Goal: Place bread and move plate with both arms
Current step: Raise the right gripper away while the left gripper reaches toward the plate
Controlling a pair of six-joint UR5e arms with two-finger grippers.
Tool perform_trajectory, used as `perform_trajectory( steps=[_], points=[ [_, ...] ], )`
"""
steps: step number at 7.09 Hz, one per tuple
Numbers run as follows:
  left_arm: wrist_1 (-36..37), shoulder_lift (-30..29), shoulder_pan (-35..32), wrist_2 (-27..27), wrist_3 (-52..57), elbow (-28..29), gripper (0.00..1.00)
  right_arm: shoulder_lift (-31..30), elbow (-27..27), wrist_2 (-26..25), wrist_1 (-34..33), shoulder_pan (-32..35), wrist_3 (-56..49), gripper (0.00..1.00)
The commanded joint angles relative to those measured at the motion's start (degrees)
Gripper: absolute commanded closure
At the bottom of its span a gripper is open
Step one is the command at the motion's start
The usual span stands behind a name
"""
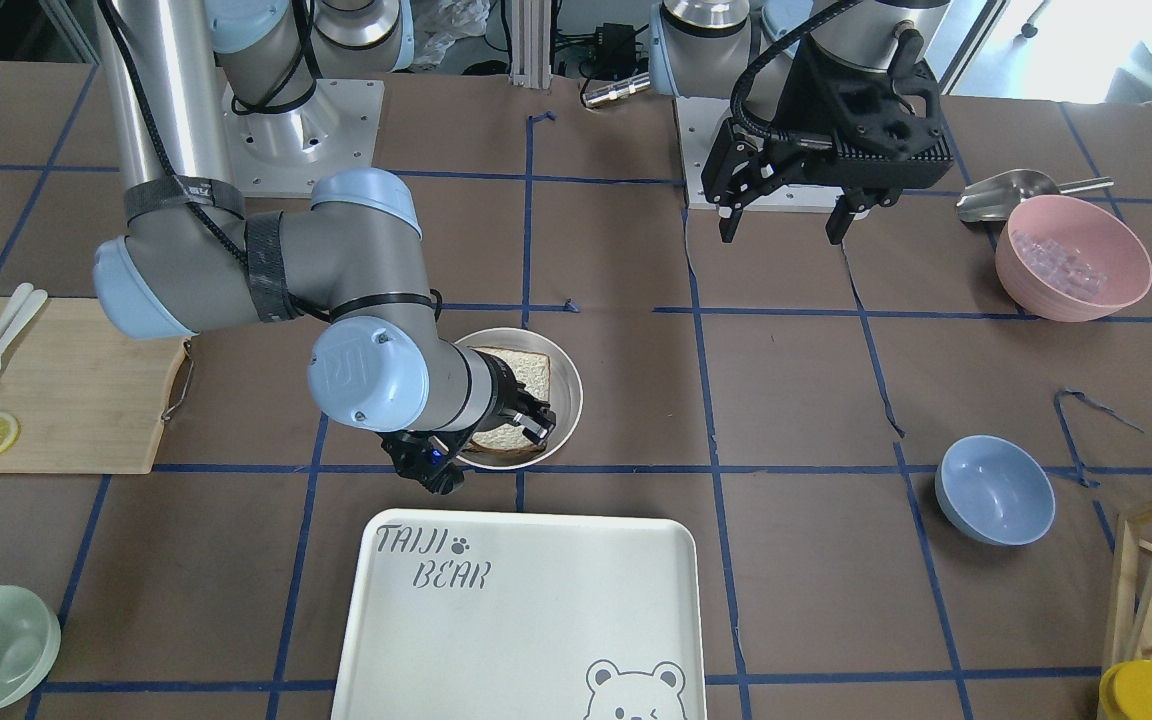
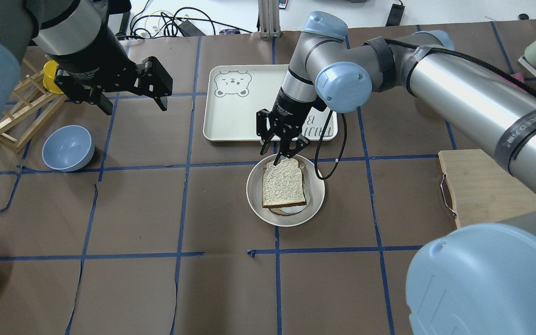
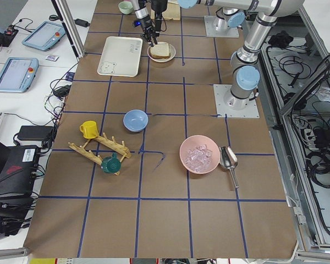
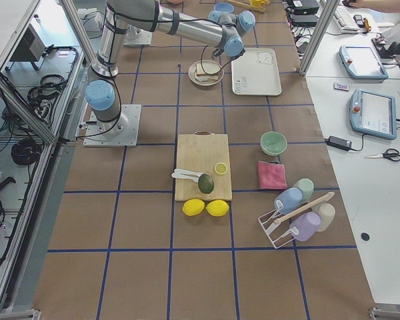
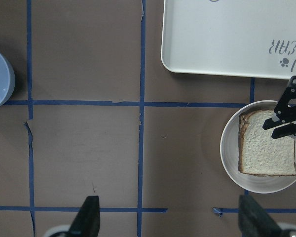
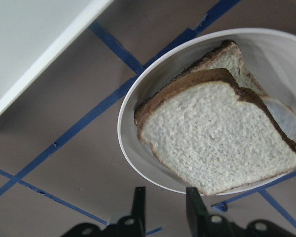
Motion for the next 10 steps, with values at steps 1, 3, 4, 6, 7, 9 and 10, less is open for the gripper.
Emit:
perform_trajectory(
  steps=[1,3,4,6,7,9,10],
  points=[
    [0.0,0.0,0.0,0.0,0.1,0.0,0.0,-3.3,-0.3,-4.4,-1.0,-1.1,-4.4,0.0],
    [0.0,0.1,-0.1,-0.2,0.2,-0.1,0.0,-8.3,0.4,-13.9,1.4,-6.7,-17.5,0.0],
    [-0.2,-0.3,-0.1,-0.2,0.2,-0.1,0.0,-11.4,0.4,-14.4,6.3,-10.8,-24.4,0.0],
    [0.0,-2.0,-0.7,-0.2,-0.6,-3.3,0.0,-16.2,0.4,-22.8,9.1,-16.1,-46.0,0.0],
    [1.5,-2.0,-0.8,-0.2,-3.4,-8.0,0.0,-19.7,0.3,-28.9,10.5,-16.5,-48.7,0.0],
    [12.0,-3.3,-1.0,-8.6,-10.4,-18.6,0.0,-22.9,0.3,-29.4,13.3,-16.1,-48.0,0.0],
    [19.9,-4.8,-3.2,-10.2,-15.6,-23.5,0.0,-24.2,-0.3,-29.9,13.0,-16.1,-48.0,0.0]
  ],
)
